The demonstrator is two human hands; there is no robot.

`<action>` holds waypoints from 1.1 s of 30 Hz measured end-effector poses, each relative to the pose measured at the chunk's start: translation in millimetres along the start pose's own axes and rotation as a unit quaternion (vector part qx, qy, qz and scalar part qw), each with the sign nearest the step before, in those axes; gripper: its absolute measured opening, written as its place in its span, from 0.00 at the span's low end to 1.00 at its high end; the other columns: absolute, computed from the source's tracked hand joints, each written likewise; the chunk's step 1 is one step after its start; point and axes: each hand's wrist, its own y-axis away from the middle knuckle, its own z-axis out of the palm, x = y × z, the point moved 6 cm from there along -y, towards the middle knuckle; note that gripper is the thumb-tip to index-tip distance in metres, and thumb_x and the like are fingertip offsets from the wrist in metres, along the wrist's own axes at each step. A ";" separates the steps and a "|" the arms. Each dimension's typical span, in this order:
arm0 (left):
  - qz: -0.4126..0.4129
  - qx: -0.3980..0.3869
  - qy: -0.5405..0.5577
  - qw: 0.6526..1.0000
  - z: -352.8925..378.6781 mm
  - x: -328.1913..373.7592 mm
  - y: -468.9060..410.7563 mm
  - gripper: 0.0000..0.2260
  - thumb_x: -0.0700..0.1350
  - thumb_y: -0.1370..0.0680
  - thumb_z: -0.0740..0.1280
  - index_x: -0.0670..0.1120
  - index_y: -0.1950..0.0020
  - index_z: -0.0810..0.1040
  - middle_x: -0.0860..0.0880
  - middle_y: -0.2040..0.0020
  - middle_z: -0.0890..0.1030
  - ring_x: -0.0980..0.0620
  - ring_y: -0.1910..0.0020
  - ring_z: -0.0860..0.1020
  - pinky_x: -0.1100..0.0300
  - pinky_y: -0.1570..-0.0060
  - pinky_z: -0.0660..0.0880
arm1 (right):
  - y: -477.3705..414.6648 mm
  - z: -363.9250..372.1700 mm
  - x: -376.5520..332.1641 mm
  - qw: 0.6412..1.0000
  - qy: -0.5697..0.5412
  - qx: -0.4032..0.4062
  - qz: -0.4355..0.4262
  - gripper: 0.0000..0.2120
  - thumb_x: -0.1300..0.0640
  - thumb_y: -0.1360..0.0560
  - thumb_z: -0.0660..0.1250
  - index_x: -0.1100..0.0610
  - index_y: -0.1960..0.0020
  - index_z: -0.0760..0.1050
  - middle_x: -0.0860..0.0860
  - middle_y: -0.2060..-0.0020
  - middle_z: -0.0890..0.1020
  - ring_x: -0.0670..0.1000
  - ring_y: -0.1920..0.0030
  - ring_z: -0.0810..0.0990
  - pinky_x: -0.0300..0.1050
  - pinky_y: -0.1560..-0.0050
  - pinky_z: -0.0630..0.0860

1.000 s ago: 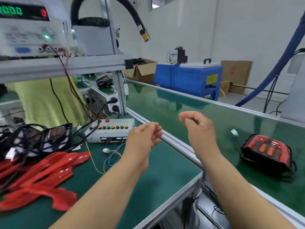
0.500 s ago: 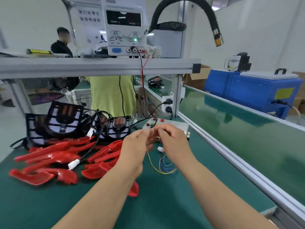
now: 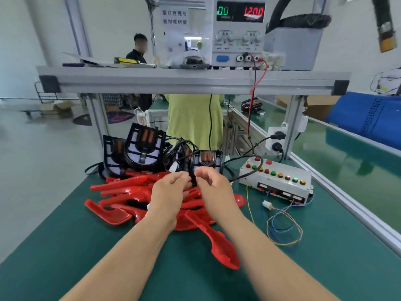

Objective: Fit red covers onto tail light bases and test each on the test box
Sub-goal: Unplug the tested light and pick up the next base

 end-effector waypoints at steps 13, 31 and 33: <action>-0.139 0.045 -0.023 0.989 -59.5 -19.2 -49.6 0.10 0.35 0.21 0.62 0.44 0.61 0.72 0.45 0.56 0.74 0.49 0.56 0.73 0.59 0.56 0.71 | -47.9 58.1 15.3 0.942 0.272 -0.195 0.024 0.13 0.58 0.22 0.62 0.55 0.39 0.78 0.52 0.42 0.81 0.52 0.45 0.78 0.41 0.52 0.71; 0.003 0.257 -0.101 0.961 -116.9 23.6 -97.1 0.13 0.49 0.21 0.67 0.47 0.61 0.67 0.41 0.61 0.68 0.46 0.69 0.66 0.53 0.67 0.67 | -39.8 74.4 17.0 0.929 0.320 -0.188 0.000 0.14 0.62 0.23 0.56 0.56 0.47 0.80 0.52 0.56 0.83 0.55 0.56 0.82 0.52 0.55 0.81; -0.039 0.245 -0.112 0.962 -115.7 24.2 -104.6 0.17 0.54 0.22 0.68 0.43 0.41 0.72 0.36 0.45 0.76 0.38 0.55 0.79 0.48 0.56 0.76 | -39.0 75.7 18.6 0.930 0.315 -0.191 0.012 0.15 0.62 0.23 0.55 0.57 0.48 0.80 0.53 0.58 0.83 0.56 0.57 0.82 0.54 0.55 0.82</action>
